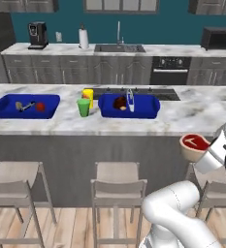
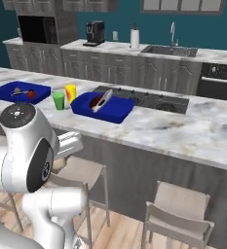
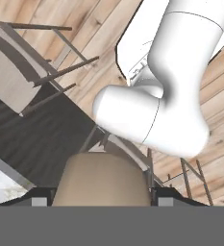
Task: Gather the garlic and bell pepper from the fridge and place them on a tray on the dining counter. Then gather the steaks from the fridge and place them on the other tray.
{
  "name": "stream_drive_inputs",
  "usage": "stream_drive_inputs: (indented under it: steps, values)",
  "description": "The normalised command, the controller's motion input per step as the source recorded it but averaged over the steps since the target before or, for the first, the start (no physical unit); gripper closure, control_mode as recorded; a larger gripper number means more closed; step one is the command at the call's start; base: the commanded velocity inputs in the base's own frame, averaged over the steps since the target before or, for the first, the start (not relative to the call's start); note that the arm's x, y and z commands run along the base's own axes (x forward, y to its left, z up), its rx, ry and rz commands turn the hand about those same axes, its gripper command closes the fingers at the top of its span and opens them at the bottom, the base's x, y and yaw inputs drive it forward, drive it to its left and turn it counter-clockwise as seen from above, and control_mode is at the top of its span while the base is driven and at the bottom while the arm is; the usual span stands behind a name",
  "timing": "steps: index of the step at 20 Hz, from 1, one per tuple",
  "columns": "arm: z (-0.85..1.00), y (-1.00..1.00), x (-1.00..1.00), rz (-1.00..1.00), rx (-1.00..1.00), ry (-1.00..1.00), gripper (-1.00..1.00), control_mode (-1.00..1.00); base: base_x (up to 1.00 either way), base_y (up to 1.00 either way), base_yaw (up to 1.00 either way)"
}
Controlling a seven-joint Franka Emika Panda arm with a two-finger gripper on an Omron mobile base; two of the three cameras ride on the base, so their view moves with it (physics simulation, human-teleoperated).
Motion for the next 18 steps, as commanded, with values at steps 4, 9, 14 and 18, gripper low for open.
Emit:
stream_drive_inputs:
  steps: [4,9,14,18]
  values:
    - [0.0,0.0,0.0,0.0,0.0,0.0,1.0,1.0,0.92,-0.2,0.0]
    - [0.0,0.0,0.0,0.0,0.0,0.0,1.0,1.0,0.96,-0.1,0.0]
    - [0.0,0.0,0.0,0.0,0.0,0.0,1.0,1.0,1.0,-0.13,0.07]
    - [0.0,0.0,0.0,0.0,0.0,0.0,1.0,1.0,0.74,0.0,0.06]
